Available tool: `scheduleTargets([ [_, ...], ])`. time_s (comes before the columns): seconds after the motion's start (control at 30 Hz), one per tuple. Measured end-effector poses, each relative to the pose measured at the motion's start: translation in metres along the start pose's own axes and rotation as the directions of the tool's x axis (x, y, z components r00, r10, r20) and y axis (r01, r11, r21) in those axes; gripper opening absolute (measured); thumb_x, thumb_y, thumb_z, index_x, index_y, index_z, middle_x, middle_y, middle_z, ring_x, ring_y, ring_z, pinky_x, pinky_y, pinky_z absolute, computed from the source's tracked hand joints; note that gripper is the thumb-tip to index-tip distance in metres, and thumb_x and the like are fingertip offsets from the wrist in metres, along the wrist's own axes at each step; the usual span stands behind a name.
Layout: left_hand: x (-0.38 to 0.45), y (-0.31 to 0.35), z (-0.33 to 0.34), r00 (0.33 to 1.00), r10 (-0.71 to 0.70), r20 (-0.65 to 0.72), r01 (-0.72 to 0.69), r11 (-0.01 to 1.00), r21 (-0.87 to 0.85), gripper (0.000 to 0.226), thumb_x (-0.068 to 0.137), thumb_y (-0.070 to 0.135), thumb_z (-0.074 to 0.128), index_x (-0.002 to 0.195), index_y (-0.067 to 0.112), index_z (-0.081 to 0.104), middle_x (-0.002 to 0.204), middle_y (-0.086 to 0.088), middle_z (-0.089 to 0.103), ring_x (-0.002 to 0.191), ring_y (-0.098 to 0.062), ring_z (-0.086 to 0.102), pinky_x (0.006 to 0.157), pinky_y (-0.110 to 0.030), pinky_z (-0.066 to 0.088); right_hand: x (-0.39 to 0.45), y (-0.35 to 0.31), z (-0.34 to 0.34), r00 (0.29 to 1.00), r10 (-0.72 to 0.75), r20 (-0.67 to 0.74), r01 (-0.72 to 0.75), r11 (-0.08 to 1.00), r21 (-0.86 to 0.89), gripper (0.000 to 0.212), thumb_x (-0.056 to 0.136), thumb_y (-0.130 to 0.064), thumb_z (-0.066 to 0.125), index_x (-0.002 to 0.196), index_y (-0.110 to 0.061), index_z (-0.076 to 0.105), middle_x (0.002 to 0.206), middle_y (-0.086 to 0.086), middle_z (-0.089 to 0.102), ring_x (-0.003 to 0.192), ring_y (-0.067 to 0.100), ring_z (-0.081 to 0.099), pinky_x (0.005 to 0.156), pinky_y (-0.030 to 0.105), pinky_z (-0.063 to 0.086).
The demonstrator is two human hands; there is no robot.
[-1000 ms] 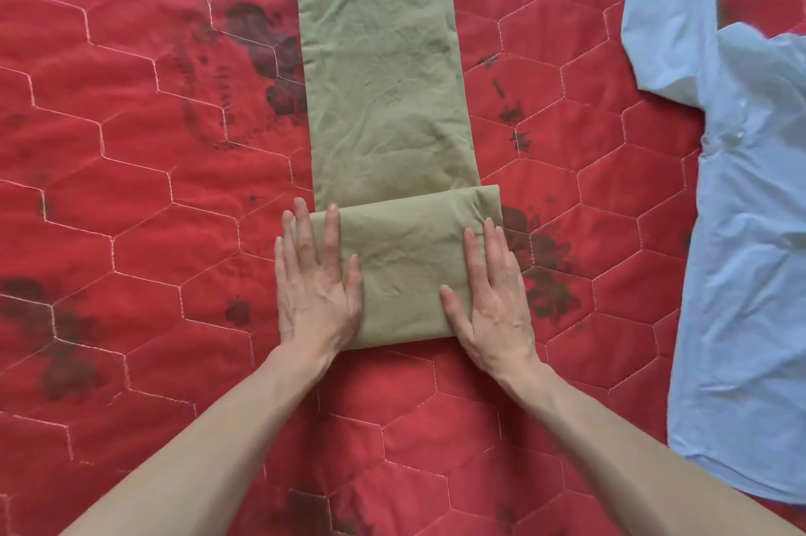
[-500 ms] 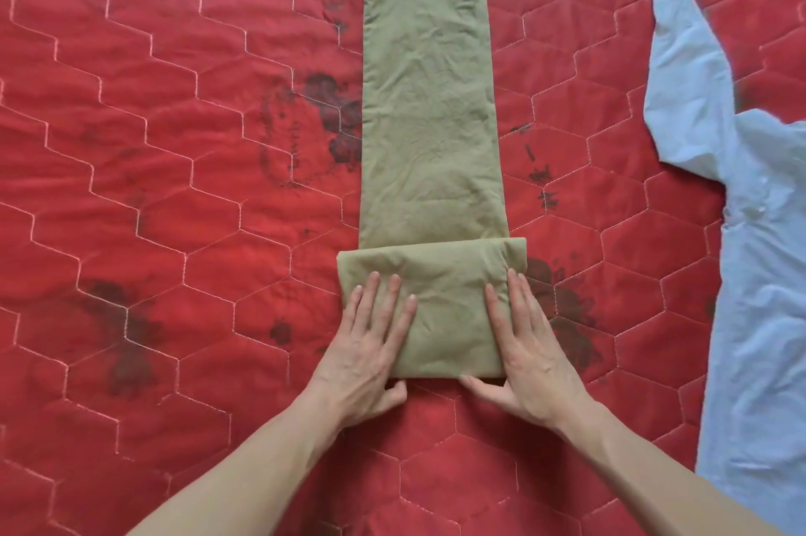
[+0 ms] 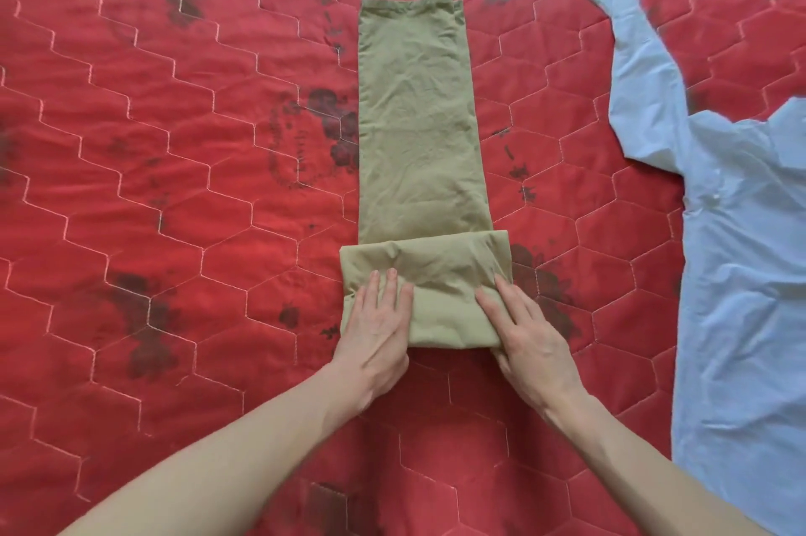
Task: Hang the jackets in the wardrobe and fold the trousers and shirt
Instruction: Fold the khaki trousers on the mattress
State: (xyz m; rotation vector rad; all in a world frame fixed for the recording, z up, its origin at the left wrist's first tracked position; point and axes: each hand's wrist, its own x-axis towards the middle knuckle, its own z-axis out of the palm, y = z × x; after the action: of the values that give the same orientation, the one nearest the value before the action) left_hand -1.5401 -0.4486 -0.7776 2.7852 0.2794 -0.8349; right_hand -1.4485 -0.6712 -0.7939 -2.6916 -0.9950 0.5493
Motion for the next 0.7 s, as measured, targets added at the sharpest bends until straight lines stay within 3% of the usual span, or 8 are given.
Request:
scheduleTargets([
  [0.13, -0.022, -0.001, -0.027, 0.996, 0.090, 0.026, -0.089, 0.995, -0.039, 0.068, 0.078, 0.013, 0.048, 0.145, 0.011, 0.040, 0.152, -0.013, 0.045, 0.139, -0.034, 0.043, 0.113, -0.044, 0.040, -0.022, 0.007, -0.015, 0.979, -0.110, -0.171, 0.106, 0.994, -0.031, 0.050, 0.087, -0.018, 0.080, 0.136, -0.014, 0.068, 0.145, 0.008, 0.064, 0.124, 0.032, 0.067, 0.093, 0.044, 0.061],
  [0.2, -0.032, -0.002, -0.039, 0.992, 0.104, 0.064, -0.096, 0.988, -0.120, 0.053, 0.081, 0.011, 0.045, 0.134, 0.013, 0.050, 0.133, -0.011, 0.061, 0.124, -0.034, 0.057, 0.101, -0.044, 0.049, -0.034, 0.011, -0.028, 0.939, -0.199, -0.282, 0.190, 0.980, -0.061, 0.034, 0.098, -0.035, 0.065, 0.123, -0.014, 0.075, 0.126, 0.003, 0.075, 0.107, 0.026, 0.075, 0.087, 0.037, 0.059],
  [0.27, -0.040, -0.002, -0.050, 0.982, 0.124, 0.140, -0.096, 0.976, -0.197, 0.042, 0.082, 0.007, 0.044, 0.120, 0.015, 0.059, 0.116, -0.010, 0.068, 0.110, -0.035, 0.062, 0.092, -0.042, 0.052, -0.044, 0.015, -0.040, 0.907, -0.242, -0.344, 0.240, 0.969, -0.050, 0.040, 0.100, -0.047, 0.056, 0.109, -0.015, 0.079, 0.105, -0.003, 0.079, 0.092, 0.020, 0.077, 0.082, 0.032, 0.053],
  [0.4, -0.049, -0.014, -0.067, 0.929, 0.187, 0.319, -0.025, 0.892, -0.451, 0.011, 0.075, 0.013, 0.047, 0.079, 0.018, 0.056, 0.068, 0.007, 0.057, 0.068, -0.020, 0.056, 0.059, -0.030, 0.041, -0.058, 0.022, -0.057, 0.919, -0.144, -0.367, 0.208, 0.968, 0.140, 0.031, 0.090, -0.050, 0.071, 0.094, -0.021, 0.081, 0.087, -0.014, 0.077, 0.078, 0.008, 0.072, 0.087, 0.027, 0.053],
  [0.47, -0.051, -0.030, -0.073, 0.916, 0.216, 0.338, 0.030, 0.803, -0.595, 0.012, 0.074, 0.025, 0.051, 0.076, 0.025, 0.063, 0.062, 0.013, 0.056, 0.059, -0.008, 0.052, 0.054, -0.025, 0.039, -0.059, 0.022, -0.064, 0.954, 0.041, -0.297, 0.086, 0.911, 0.404, 0.024, 0.087, -0.050, 0.079, 0.094, -0.027, 0.079, 0.089, -0.018, 0.076, 0.079, 0.007, 0.071, 0.076, 0.023, 0.052],
  [0.53, -0.051, -0.048, -0.069, 0.926, 0.205, 0.316, 0.099, 0.677, -0.729, 0.019, 0.077, 0.032, 0.056, 0.085, 0.033, 0.073, 0.071, 0.012, 0.065, 0.066, -0.002, 0.057, 0.060, -0.022, 0.045, -0.053, 0.019, -0.064, 0.958, 0.175, -0.229, 0.008, 0.779, 0.626, 0.019, 0.084, -0.040, 0.084, 0.099, -0.031, 0.076, 0.093, -0.013, 0.076, 0.081, 0.009, 0.070, 0.070, 0.020, 0.051],
  [0.6, -0.047, -0.062, -0.055, 0.961, 0.108, 0.254, 0.170, 0.493, -0.854, 0.018, 0.086, 0.029, 0.062, 0.095, 0.023, 0.076, 0.087, -0.003, 0.075, 0.079, -0.011, 0.064, 0.072, -0.034, 0.052, -0.042, 0.011, -0.061, 0.951, 0.247, -0.185, -0.037, 0.687, 0.726, 0.018, 0.089, -0.038, 0.078, 0.104, -0.030, 0.072, 0.095, -0.011, 0.073, 0.084, 0.009, 0.067, 0.071, 0.018, 0.050],
  [0.7, -0.042, -0.067, -0.027, 0.967, -0.190, 0.168, 0.201, 0.170, -0.965, 0.027, 0.077, 0.031, 0.073, 0.097, 0.013, 0.076, 0.091, -0.016, 0.074, 0.083, -0.029, 0.063, 0.079, -0.056, 0.055, -0.017, -0.004, -0.050, 0.940, 0.302, -0.155, -0.072, 0.623, 0.779, 0.020, 0.108, -0.046, 0.053, 0.102, -0.029, 0.062, 0.085, -0.012, 0.062, 0.077, 0.003, 0.056, 0.068, 0.019, 0.046],
])
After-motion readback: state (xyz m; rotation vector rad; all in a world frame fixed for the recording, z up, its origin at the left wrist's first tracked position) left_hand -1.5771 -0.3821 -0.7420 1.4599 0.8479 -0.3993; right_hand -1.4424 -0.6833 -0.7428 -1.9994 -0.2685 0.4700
